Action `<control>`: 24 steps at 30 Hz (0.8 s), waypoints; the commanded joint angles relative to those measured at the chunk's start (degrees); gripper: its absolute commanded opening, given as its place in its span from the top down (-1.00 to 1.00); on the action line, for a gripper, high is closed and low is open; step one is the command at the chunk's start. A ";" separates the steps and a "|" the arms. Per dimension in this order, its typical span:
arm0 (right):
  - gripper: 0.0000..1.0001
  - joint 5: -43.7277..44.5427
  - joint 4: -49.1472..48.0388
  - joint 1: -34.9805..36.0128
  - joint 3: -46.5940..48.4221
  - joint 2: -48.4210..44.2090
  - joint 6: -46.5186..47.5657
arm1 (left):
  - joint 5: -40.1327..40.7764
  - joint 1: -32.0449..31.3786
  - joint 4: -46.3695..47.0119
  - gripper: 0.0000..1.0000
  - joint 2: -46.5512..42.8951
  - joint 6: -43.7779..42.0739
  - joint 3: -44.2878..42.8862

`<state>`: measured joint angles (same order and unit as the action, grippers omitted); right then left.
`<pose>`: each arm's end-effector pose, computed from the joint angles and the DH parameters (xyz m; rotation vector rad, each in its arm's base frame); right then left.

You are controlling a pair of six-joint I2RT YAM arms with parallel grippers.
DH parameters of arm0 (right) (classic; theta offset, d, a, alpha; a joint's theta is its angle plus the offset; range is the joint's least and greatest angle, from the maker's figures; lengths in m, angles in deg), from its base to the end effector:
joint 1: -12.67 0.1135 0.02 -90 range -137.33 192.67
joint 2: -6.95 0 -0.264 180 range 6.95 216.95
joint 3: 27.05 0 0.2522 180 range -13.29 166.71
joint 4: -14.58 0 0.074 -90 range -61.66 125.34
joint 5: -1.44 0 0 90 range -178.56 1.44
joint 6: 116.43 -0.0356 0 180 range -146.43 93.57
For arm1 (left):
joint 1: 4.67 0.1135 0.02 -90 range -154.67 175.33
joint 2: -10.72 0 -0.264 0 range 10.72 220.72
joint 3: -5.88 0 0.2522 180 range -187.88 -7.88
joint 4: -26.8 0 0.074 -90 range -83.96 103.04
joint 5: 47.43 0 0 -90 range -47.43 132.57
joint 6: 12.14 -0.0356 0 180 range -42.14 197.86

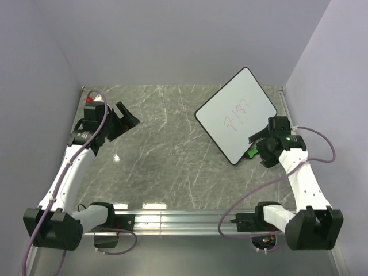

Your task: Erase the whiteboard

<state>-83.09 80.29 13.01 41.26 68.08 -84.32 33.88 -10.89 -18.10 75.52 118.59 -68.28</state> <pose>0.1999 -0.0022 0.2829 1.2850 2.2669 0.2484 0.2433 -0.0319 0.3299 -0.5838 2.1765 -0.6185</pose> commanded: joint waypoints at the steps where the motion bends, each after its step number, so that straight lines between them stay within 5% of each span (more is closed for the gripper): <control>1: -0.95 0.41 0.17 -2.44 1.18 3.19 -3.64 | 0.68 -1.42 -2.17 -0.93 -4.23 -5.04 0.46; 24: -0.74 0.24 -9.66 -11.32 3.90 26.67 -2.93 | 2.53 -5.56 -7.45 -0.91 -9.69 -7.15 3.27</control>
<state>-83.31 74.45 2.17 42.57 92.95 -86.85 34.93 -16.24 -24.20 66.78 113.00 -64.98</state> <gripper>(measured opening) 0.871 0.957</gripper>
